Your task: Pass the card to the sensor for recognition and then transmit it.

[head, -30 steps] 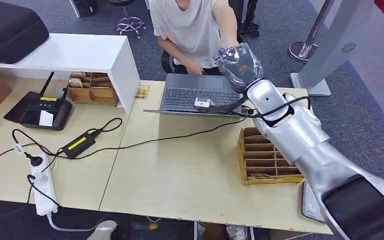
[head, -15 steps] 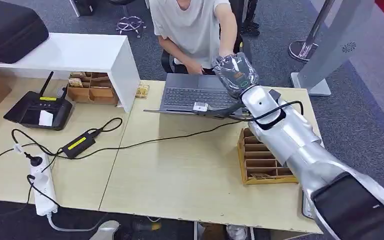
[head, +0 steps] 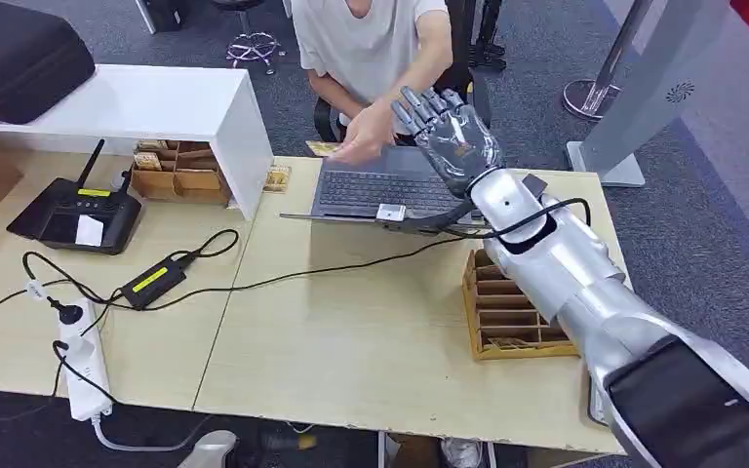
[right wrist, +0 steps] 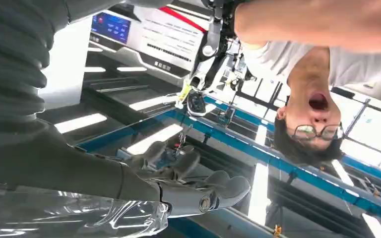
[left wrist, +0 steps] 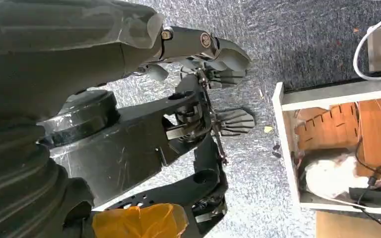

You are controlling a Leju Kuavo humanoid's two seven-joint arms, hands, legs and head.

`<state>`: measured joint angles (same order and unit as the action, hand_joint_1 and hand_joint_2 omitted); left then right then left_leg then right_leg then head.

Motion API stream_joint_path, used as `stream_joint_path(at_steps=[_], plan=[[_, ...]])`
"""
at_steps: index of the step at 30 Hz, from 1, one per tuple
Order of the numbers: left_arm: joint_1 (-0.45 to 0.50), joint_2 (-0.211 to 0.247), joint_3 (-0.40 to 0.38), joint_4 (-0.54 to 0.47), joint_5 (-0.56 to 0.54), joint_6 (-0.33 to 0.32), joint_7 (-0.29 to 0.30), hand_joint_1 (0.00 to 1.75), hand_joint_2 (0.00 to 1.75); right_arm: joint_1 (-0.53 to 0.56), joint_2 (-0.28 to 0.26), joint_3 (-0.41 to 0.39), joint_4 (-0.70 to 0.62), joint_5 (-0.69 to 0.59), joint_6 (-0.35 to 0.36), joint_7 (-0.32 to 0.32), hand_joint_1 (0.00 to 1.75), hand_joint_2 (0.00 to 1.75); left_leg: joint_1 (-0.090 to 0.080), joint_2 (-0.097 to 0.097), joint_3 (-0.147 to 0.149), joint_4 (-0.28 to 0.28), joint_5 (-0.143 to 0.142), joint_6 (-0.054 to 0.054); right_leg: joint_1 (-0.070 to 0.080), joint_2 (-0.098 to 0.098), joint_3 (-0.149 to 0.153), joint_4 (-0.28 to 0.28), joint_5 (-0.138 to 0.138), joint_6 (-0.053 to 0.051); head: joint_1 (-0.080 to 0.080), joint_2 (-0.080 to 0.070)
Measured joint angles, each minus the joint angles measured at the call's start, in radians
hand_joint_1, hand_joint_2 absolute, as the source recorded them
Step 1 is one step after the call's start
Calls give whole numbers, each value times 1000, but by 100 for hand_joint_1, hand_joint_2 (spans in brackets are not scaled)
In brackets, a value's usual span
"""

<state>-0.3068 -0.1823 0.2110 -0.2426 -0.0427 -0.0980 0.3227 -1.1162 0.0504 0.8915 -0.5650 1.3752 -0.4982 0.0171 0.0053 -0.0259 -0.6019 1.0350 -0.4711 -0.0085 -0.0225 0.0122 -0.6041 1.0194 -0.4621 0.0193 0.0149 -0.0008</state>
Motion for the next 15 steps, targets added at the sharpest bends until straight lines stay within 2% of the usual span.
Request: stream_joint_path(at_steps=[11, 15], plan=[[0, 1, 0, 0, 17, 8, -2, 0, 175, 37, -29, -40, -84, -60, -51, -46, 0, 175, 0, 1, 0, 0, 0, 0, 0, 1, -1, 0, 0, 0, 0, 0], [5, 8, 0, 2, 27, 8, -25, 0, 175, 102, -74, -64, -188, -99, -91, -61, 0, 175, 0, 1, 0, 0, 0, 0, 0, 1, 0, 0, 0, 0, 0, 0]])
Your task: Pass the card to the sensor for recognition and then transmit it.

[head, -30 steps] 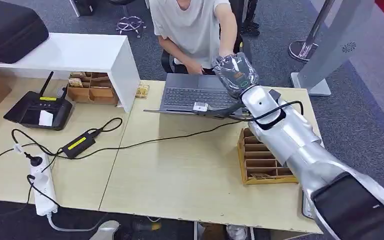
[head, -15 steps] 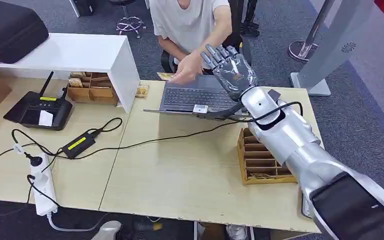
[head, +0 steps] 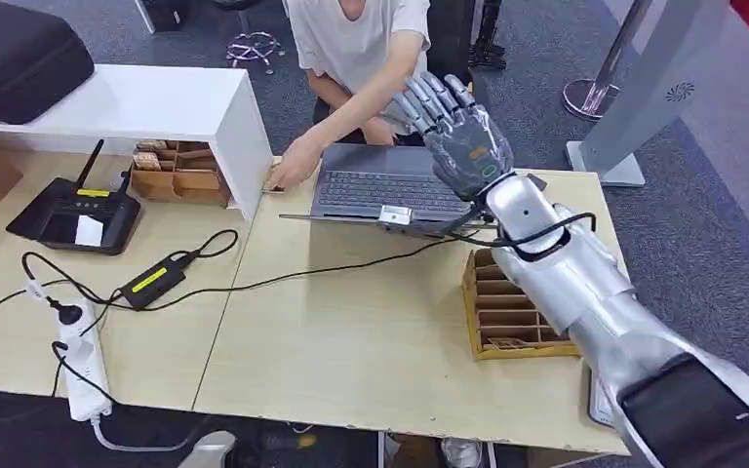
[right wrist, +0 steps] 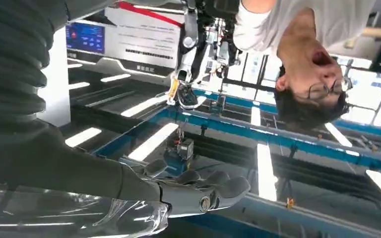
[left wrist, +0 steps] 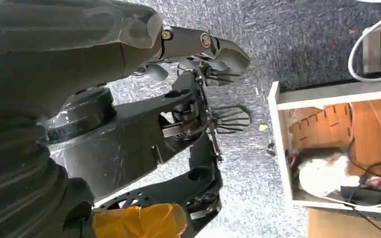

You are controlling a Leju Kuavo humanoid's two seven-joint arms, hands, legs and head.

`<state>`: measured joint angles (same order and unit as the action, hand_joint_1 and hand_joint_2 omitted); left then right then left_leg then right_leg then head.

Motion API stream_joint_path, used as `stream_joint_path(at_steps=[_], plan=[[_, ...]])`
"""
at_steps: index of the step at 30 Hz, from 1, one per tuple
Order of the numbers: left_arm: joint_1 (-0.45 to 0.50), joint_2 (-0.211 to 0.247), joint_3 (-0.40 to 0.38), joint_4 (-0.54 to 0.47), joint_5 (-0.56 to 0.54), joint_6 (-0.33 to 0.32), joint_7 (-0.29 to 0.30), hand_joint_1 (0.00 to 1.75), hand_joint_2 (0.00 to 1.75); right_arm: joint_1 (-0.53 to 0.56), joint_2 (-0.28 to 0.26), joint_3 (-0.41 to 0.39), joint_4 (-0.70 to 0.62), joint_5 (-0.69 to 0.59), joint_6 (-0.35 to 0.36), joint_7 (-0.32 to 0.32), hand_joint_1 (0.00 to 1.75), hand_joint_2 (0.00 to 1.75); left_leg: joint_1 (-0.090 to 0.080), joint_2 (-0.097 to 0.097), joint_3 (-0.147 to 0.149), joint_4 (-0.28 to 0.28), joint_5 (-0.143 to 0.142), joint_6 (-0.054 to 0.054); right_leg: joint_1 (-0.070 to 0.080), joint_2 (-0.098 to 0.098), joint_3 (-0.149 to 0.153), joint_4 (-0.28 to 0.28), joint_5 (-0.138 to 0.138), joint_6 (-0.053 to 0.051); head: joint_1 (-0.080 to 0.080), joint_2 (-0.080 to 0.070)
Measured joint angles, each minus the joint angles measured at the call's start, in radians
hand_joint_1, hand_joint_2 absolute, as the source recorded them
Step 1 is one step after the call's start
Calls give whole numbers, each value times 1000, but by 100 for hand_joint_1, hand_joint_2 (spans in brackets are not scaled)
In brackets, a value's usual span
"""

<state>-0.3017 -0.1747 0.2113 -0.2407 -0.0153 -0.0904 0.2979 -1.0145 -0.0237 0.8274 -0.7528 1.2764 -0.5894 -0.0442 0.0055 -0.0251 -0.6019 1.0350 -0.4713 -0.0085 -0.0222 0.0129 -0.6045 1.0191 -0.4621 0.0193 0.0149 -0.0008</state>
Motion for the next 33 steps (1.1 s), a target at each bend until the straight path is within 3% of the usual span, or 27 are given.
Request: stream_joint_path(at_steps=[8, 14, 24, 28, 33], plan=[[32, 29, 0, 0, 15, -10, -57, 0, 175, 198, -147, -45, -323, -59, 6, -14, 0, 175, 0, 0, 0, 0, -1, 0, 0, 0, 0, -1, 0, 0, 0, 0], [50, 40, 0, 0, 24, -10, -80, 0, 175, 299, -227, -67, -489, -82, 4, -29, 0, 175, 0, 0, 0, 0, -1, 0, 0, 0, 0, -1, 0, 0, 0, 0], [63, 56, 1, 0, 34, -8, -95, 0, 175, 397, -311, -99, -630, -111, 7, -52, 0, 175, 0, 0, 1, 0, -1, 0, 0, 0, 1, -1, 0, 0, 0, 0], [73, 61, 1, 0, 37, -10, -101, 0, 175, 413, -339, -104, -654, -134, 61, -57, 0, 175, 0, 0, 0, 0, -1, 0, 0, 0, 1, -1, 0, 0, 0, 0], [75, 66, 3, 0, 39, -9, -101, 0, 175, 419, -361, -106, -659, -199, 116, -111, 0, 175, 0, 0, 1, 0, -1, 0, 0, 0, 1, -1, 0, 0, 0, 0]])
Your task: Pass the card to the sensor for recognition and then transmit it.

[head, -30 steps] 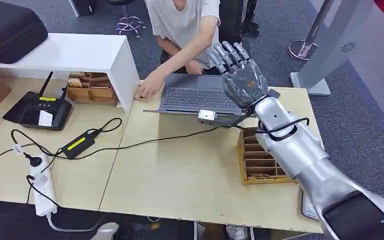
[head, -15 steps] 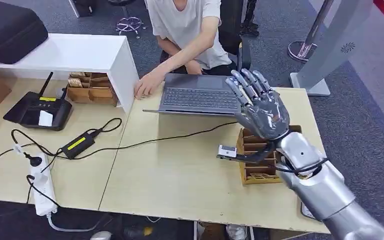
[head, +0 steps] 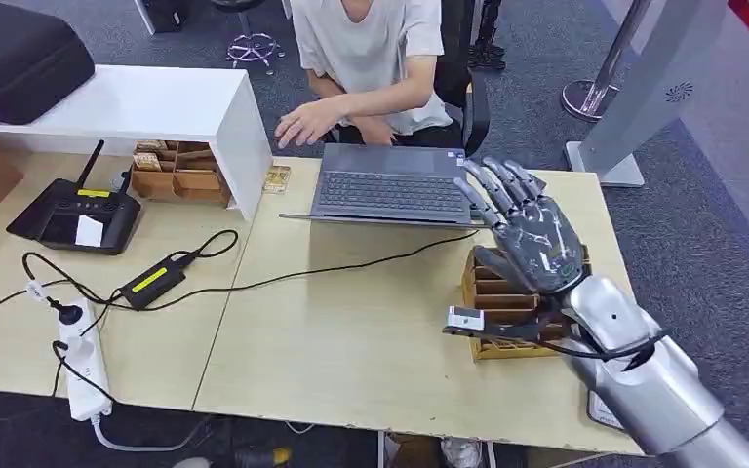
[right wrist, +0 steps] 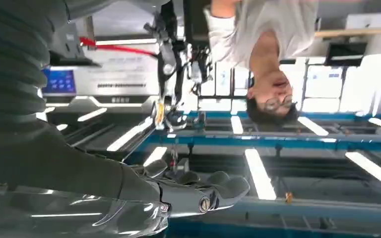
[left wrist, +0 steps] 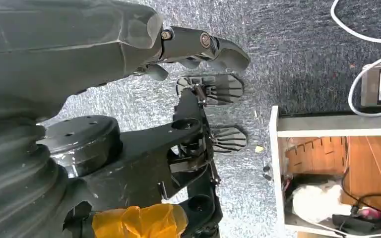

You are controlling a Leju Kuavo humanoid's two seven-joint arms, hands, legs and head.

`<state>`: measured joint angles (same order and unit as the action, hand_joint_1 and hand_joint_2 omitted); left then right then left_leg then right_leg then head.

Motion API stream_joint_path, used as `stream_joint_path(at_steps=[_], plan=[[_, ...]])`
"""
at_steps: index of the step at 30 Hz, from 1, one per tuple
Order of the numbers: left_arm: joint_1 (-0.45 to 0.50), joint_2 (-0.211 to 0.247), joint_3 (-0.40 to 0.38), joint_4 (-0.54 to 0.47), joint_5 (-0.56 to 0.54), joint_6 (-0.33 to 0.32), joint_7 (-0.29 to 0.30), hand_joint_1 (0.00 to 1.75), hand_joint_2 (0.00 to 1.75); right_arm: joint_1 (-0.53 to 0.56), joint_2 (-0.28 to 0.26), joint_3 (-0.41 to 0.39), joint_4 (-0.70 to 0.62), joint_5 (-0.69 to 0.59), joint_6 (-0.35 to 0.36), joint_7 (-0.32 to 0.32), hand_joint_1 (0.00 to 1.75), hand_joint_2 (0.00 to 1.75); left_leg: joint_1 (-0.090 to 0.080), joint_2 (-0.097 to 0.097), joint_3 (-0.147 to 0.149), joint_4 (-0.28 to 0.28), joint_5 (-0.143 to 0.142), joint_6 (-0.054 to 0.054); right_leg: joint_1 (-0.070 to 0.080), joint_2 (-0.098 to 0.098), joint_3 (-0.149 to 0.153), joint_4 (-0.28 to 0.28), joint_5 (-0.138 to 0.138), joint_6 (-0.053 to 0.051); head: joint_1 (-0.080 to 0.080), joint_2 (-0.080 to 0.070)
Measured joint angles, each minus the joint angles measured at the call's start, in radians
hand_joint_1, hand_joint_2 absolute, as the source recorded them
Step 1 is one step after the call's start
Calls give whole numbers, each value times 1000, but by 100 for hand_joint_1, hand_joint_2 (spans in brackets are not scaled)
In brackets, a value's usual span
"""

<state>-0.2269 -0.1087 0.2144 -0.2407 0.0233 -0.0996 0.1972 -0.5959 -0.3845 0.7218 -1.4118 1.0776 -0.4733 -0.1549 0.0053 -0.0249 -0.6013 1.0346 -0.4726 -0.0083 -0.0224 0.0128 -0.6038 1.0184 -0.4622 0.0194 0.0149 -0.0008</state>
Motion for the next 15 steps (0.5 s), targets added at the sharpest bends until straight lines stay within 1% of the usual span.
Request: stream_joint_path(at_steps=[2, 4, 7, 13, 14, 15], plan=[[1, 1, 1, 0, -1, 0, 0, 0, 175, 13, -2, 0, 0, -38, 5, -34, 0, 175, 0, 0, 0, 0, 0, 0, 0, 0, 0, 0, 0, 0, 0, 0], [1, 2, 1, 0, -1, 0, 0, 0, 175, 28, -2, 0, 1, -47, 9, -47, 0, 175, 0, 0, 0, 0, 0, 0, 0, 0, 0, 0, 0, 0, 0, 0], [2, 4, 6, 0, -1, -2, -6, 0, 175, 37, -9, 2, 1, -106, 85, -47, 0, 175, 0, 0, 0, 0, 0, 0, 0, 0, 0, 0, 0, 0, 0, 0], [13, 10, 6, 0, -6, -10, -19, 0, 175, 63, -31, 1, 1, -124, 96, -52, 0, 175, 0, 0, 0, 0, 0, 0, 0, 0, 0, 0, 0, 0, 0, 0], [13, 11, 6, 0, -7, -11, -19, 0, 175, 65, -33, 1, 1, -124, 96, -52, 0, 0, 0, 0, 0, 0, 0, 0, 0, 0, 0, 0, 0, 0, 0, 0], [14, 11, 6, 0, -7, -11, -19, 0, 175, 66, -34, 1, 1, -124, 96, -53, 0, 0, 0, 0, 0, 0, 0, 0, 0, 0, 0, 0, 0, 0, 0, 0]])
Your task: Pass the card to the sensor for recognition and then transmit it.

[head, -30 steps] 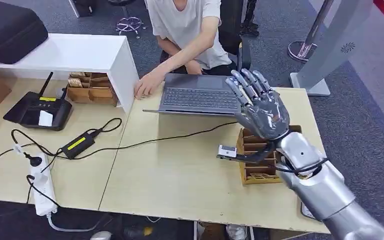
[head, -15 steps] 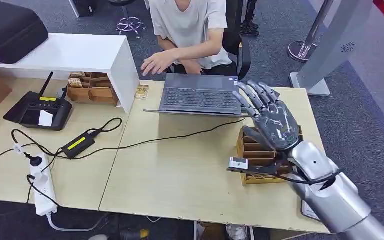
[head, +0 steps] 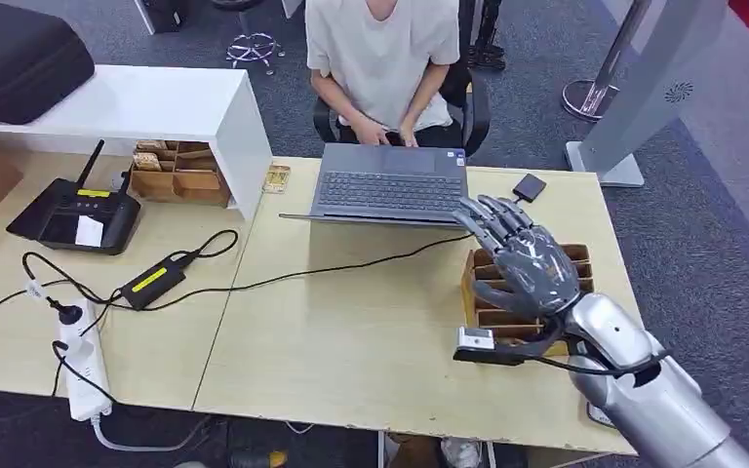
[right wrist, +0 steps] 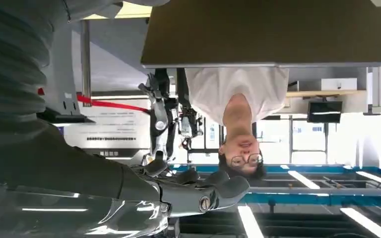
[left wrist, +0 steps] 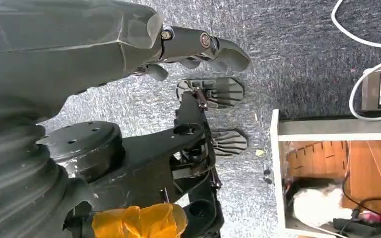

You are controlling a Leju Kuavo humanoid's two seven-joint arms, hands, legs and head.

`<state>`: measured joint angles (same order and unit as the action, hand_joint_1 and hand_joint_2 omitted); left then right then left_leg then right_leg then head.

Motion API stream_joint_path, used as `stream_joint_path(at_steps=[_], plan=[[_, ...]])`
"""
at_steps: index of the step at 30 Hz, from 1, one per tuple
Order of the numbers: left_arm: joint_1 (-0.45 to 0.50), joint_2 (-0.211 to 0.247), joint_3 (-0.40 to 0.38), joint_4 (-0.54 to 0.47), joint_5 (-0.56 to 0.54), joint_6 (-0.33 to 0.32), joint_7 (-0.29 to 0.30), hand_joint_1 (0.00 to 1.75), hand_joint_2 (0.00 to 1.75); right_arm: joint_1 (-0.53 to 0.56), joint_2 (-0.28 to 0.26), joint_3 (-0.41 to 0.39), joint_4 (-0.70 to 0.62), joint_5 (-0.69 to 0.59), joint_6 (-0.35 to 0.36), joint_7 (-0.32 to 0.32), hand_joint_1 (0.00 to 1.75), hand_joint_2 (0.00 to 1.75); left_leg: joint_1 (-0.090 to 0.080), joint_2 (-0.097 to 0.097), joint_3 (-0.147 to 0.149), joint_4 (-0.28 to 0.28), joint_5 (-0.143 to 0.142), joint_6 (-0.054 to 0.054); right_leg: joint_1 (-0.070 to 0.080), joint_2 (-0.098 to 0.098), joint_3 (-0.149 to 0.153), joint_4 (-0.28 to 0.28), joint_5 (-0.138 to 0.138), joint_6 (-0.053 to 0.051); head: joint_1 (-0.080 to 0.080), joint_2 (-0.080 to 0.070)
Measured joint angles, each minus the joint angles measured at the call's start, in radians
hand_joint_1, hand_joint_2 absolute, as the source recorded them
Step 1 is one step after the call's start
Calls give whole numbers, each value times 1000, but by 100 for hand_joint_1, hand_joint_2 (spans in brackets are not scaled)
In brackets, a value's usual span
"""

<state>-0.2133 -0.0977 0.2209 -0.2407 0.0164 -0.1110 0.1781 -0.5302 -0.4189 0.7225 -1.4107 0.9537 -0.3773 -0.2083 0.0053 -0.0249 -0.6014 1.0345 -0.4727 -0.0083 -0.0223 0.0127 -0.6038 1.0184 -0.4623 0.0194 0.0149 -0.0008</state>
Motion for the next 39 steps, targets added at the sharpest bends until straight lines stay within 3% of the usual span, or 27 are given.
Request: stream_joint_path(at_steps=[1, 3, 6, 9, 10, 12, 13, 22, 33, 39], plan=[[0, 0, 0, 0, 0, 0, 0, 0, 175, 1, -2, 0, 0, 0, 0, 0, 0, 175, 0, 0, 0, 0, 0, 0, 0, 0, 0, 0, 0, 0, 0, 0], [1, 1, 0, 0, -2, 0, -3, 0, 175, 2, -6, -1, 0, -18, 34, 0, 0, 175, 0, 0, 0, 0, 0, 0, 0, 0, 0, 0, 0, 0, 0, 0], [4, 2, 0, 0, -6, -3, -14, 0, 175, 2, -26, -5, 0, -109, 155, -14, 0, 175, 0, 0, 0, 0, 0, 0, 0, -1, 0, 0, 0, 0, 0, 0], [13, 5, 0, 0, -6, -5, -25, 0, 175, 12, -29, -32, -2, -176, 164, -35, 0, 175, 0, 0, 0, 0, 0, 0, 0, 0, 0, 0, 0, 0, 0, 0], [15, 5, 0, 0, -8, -6, -28, 0, 175, 21, -29, -41, -4, -173, 158, -36, 0, 0, 0, 0, 0, 0, 0, 0, 0, 0, 0, 0, 0, 0, 0, 0], [19, 6, 0, 0, -10, -6, -30, 0, 175, 37, -32, -53, -9, -134, 144, -26, 0, 0, 0, 0, 0, 0, 0, 0, 0, 0, 0, 0, 0, 0, 0, 0], [21, 6, 0, 0, -11, -6, -30, 0, 175, 42, -36, -55, -12, -119, 142, -20, 0, 175, 0, 0, 0, 0, 0, 0, 0, 0, 0, 0, 0, 0, 0, 0], [31, 13, 10, 0, -5, -8, -29, 0, 175, 78, -124, -103, -26, -70, 151, -3, 0, 175, 0, -1, 0, 0, 0, 0, 0, -1, 1, 0, 0, 0, 0, 0], [31, 16, 16, 0, -4, -8, -29, 0, 175, 104, -156, -119, -40, -55, 149, 1, 0, 175, 0, 0, 0, 0, 0, 0, 0, -1, 0, 0, 0, 0, 0, 0], [46, 23, 27, 0, -3, -12, -48, 0, 175, 239, -229, -171, -109, -23, 92, 28, 0, 175, 0, -3, 0, 0, -1, 1, 0, -3, 1, -1, -1, 1, 0, 0]])
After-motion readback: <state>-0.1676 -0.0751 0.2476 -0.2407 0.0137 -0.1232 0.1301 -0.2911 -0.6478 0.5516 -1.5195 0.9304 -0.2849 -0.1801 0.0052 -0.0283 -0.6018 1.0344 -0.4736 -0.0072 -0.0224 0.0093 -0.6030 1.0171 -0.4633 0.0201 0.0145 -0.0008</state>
